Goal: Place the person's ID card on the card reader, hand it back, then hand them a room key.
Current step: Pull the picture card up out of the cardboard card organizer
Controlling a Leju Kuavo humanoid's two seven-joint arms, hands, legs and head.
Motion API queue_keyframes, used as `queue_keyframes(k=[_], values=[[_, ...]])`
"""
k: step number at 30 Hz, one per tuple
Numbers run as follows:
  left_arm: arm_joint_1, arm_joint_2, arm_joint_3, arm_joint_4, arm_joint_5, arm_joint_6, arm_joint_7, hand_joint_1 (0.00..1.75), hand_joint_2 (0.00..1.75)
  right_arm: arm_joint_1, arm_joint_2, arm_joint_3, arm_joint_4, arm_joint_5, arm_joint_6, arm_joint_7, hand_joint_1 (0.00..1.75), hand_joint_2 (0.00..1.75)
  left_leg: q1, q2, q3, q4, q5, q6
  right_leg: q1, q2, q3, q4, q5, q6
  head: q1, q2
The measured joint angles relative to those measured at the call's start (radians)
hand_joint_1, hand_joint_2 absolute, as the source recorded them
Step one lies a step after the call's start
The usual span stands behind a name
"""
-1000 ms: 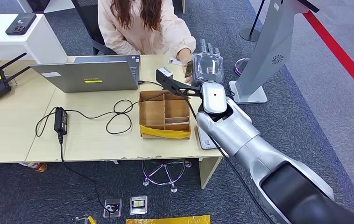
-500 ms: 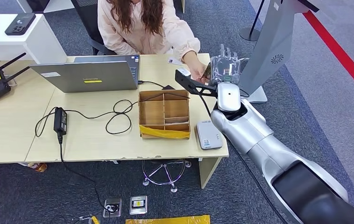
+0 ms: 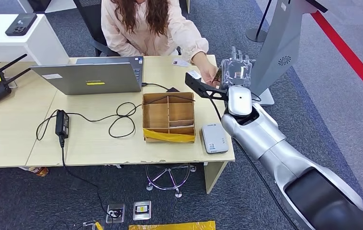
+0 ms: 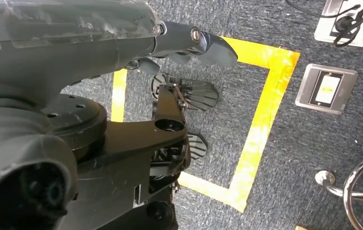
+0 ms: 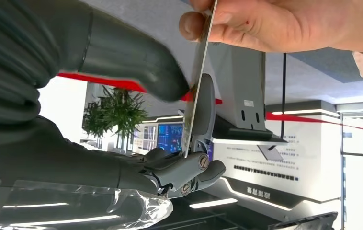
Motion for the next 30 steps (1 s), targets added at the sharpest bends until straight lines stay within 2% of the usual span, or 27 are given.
queue_keyframes(k=[7, 20, 30], values=[[0.008, 0.002, 0.0, 0.0, 0.001, 0.007, 0.0, 0.0, 0.0, 0.025, -0.017, 0.005, -0.07, -0.015, -0.002, 0.002, 0.0, 0.0, 0.0, 0.0, 0.0, 0.0, 0.0, 0.0, 0.0, 0.0, 0.0, 0.0, 0.0, 0.0, 0.0, 0.0], [0.007, 0.002, 0.0, 0.0, -0.019, 0.005, 0.004, 0.0, 0.0, 0.048, -0.043, 0.005, -0.112, -0.052, -0.012, 0.001, 0.0, 0.0, 0.0, 0.0, 0.0, 0.0, 0.0, 0.0, 0.0, 0.0, 0.0, 0.0, 0.0, 0.0, 0.0, 0.0], [0.007, 0.002, 0.0, 0.0, -0.023, 0.004, 0.015, 0.0, 0.0, 0.095, -0.096, -0.024, -0.155, -0.145, -0.06, 0.05, 0.0, 0.0, 0.0, 0.0, 0.0, 0.0, 0.0, 0.0, 0.0, 0.0, 0.0, 0.0, 0.0, 0.0, 0.0, 0.0]])
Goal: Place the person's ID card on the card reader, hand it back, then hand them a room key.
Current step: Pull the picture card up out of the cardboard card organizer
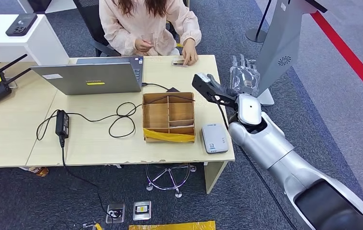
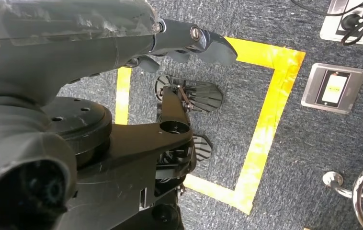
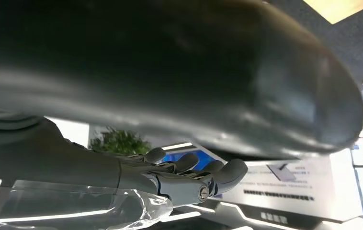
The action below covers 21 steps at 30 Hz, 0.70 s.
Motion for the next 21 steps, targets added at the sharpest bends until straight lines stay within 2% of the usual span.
queue_keyframes(k=[6, 15, 21], values=[[0.009, 0.001, 0.0, 0.0, 0.004, -0.006, 0.005, 0.0, 0.0, 0.071, -0.086, -0.086, -0.046, -0.069, -0.013, 0.006, 0.0, 0.0, -0.001, 0.0, 0.0, 0.0, 0.0, 0.0, -0.001, 0.0, 0.0, 0.0, 0.0, 0.0, 0.0, 0.0], [0.031, 0.004, 0.0, 0.001, 0.027, -0.004, 0.0, 0.0, 0.0, 0.239, -0.202, -0.298, -0.146, -0.016, 0.044, 0.007, 0.0, 0.0, 0.0, -0.001, -0.001, 0.0, -0.001, 0.0, 0.0, -0.001, 0.0, 0.0, 0.0, 0.0, 0.0, 0.0], [0.04, 0.006, 0.003, 0.001, 0.048, 0.005, -0.027, 0.0, 0.0, 0.356, -0.258, -0.428, -0.169, -0.063, -0.006, 0.007, 0.0, 0.0, 0.0, -0.001, -0.001, 0.0, -0.001, 0.0, 0.0, -0.002, 0.0, -0.001, 0.0, 0.0, 0.0, 0.0]])
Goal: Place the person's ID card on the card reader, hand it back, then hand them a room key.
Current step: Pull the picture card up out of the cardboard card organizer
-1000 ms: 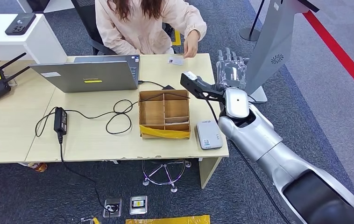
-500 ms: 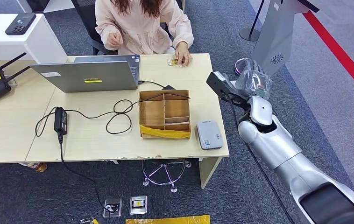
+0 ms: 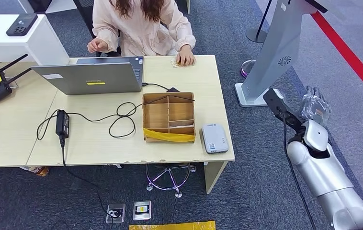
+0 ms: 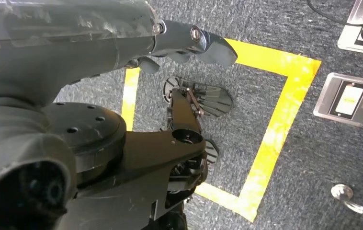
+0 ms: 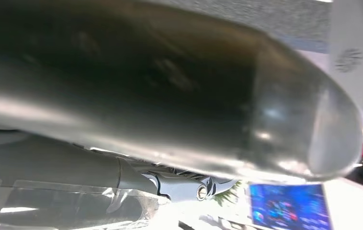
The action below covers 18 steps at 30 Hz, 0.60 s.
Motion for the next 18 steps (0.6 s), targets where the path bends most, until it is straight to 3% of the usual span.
queue_keyframes(k=[7, 11, 18], values=[[0.024, 0.01, 0.024, 0.001, 0.065, 0.003, -0.039, 0.0, 0.0, 0.114, -0.042, -0.066, 0.02, -0.158, -0.172, -0.034, 0.0, 0.0, 0.0, 0.0, 0.0, 0.0, 0.0, 0.0, 0.0, 0.0, 0.0, 0.0, 0.0, 0.0, 0.0, 0.0], [0.029, 0.01, 0.046, 0.001, 0.104, 0.017, -0.043, 0.0, 0.0, 0.152, -0.024, -0.064, 0.107, -0.265, -0.359, -0.146, 0.0, 0.0, 0.0, 0.0, -0.001, -0.001, -0.001, 0.0, 0.0, 0.0, 0.0, 0.0, -0.001, 0.0, 0.0, 0.0], [0.033, 0.008, 0.09, 0.001, 0.156, 0.065, -0.061, 0.0, 0.0, 0.199, 0.037, -0.051, 0.274, -0.426, -0.501, -0.388, 0.0, 0.0, 0.001, 0.0, -0.001, -0.001, 0.0, 0.0, 0.001, -0.001, -0.001, 0.0, -0.001, -0.001, 0.0, 0.0]])
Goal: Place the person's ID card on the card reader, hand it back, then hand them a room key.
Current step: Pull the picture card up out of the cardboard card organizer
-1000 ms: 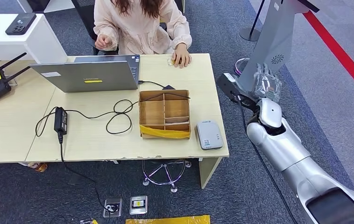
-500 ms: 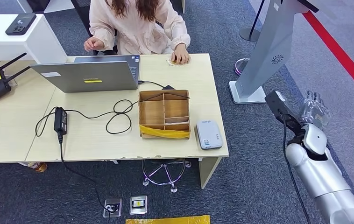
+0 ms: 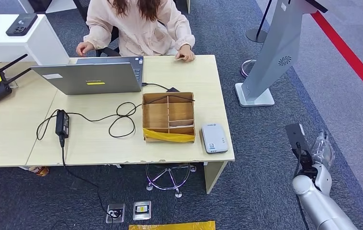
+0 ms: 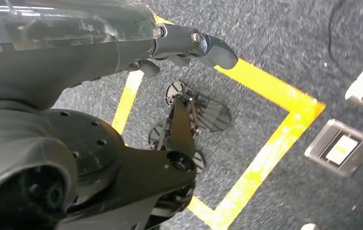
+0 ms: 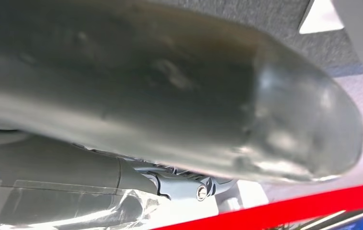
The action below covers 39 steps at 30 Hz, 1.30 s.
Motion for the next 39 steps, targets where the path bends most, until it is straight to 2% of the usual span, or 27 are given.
queue_keyframes(k=[4, 16, 28, 39], values=[[0.002, -0.002, 0.027, 0.0, 0.022, 0.018, -0.024, 0.0, 0.0, 0.04, 0.038, 0.008, 0.083, -0.008, -0.052, -0.093, 0.0, 0.0, 0.0, 0.0, -0.001, 0.0, 0.0, 0.0, 0.0, 0.0, 0.0, 0.0, 0.0, 0.0, 0.0, 0.0], [0.006, -0.006, 0.077, 0.0, 0.037, 0.03, -0.037, 0.0, 0.0, 0.09, 0.09, 0.005, 0.225, -0.013, -0.058, -0.15, 0.0, 0.0, 0.0, 0.0, 0.0, 0.0, 0.0, 0.0, 0.0, 0.001, 0.0, 0.0, 0.0, 0.0, 0.0, 0.0], [0.007, -0.011, 0.102, 0.0, 0.043, 0.038, -0.051, 0.0, 0.0, 0.193, 0.165, -0.193, 0.35, 0.046, -0.059, -0.299, 0.0, 0.0, 0.001, 0.0, -0.001, 0.0, -0.001, -0.001, 0.0, 0.001, -0.001, 0.0, 0.0, 0.0, 0.0, 0.0], [0.008, -0.01, 0.102, 0.0, 0.027, 0.037, -0.051, 0.0, 0.0, 0.228, 0.228, -0.396, 0.483, 0.051, -0.059, -0.327, 0.0, 0.0, 0.001, 0.002, 0.0, 0.0, -0.001, -0.002, 0.001, 0.002, -0.001, 0.0, 0.0, 0.0, 0.0, 0.0]])
